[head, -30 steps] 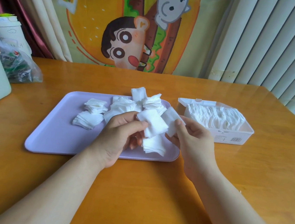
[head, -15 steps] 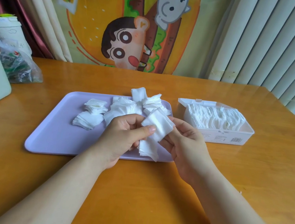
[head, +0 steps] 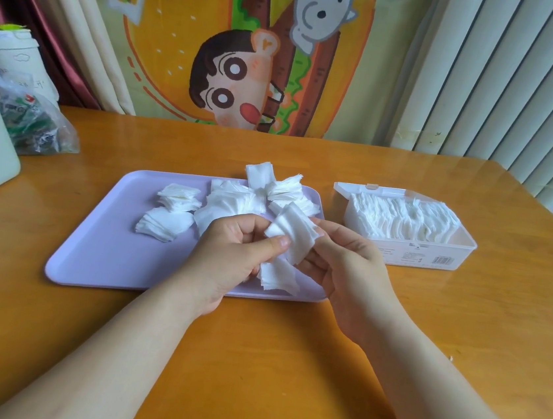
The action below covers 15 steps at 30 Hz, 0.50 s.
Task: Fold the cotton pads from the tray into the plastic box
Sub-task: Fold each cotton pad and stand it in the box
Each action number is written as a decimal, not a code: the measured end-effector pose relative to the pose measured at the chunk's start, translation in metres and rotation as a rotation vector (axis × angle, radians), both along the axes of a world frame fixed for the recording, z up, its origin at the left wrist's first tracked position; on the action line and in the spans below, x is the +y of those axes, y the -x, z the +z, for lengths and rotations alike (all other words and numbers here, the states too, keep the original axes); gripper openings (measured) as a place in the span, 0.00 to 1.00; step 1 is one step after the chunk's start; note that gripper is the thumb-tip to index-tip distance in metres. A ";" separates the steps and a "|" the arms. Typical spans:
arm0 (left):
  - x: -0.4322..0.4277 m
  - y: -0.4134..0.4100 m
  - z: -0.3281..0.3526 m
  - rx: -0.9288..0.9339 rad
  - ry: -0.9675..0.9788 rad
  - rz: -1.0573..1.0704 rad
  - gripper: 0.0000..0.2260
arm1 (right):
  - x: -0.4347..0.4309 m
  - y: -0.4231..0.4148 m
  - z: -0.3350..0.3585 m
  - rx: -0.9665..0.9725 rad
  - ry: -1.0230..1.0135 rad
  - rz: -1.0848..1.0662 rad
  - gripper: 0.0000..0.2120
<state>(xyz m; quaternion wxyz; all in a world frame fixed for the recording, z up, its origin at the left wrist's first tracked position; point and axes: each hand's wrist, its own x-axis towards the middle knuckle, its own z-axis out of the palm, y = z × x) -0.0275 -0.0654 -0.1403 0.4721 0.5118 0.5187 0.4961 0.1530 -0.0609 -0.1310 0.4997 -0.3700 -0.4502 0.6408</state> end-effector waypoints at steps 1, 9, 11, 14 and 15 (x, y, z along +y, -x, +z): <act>0.000 -0.001 0.000 0.000 0.001 0.003 0.03 | 0.001 0.000 0.001 0.005 0.012 -0.002 0.13; -0.002 -0.001 -0.001 0.065 -0.052 -0.044 0.09 | 0.002 -0.001 -0.007 -0.236 -0.118 -0.199 0.07; -0.001 0.001 -0.002 0.115 -0.056 -0.011 0.16 | 0.005 -0.003 -0.008 -0.297 -0.136 -0.301 0.08; -0.001 0.003 0.000 0.105 -0.084 0.003 0.17 | 0.008 -0.005 -0.010 -0.329 -0.157 -0.353 0.09; -0.001 0.003 0.002 0.074 -0.101 0.004 0.14 | 0.008 -0.005 -0.011 -0.338 -0.162 -0.359 0.09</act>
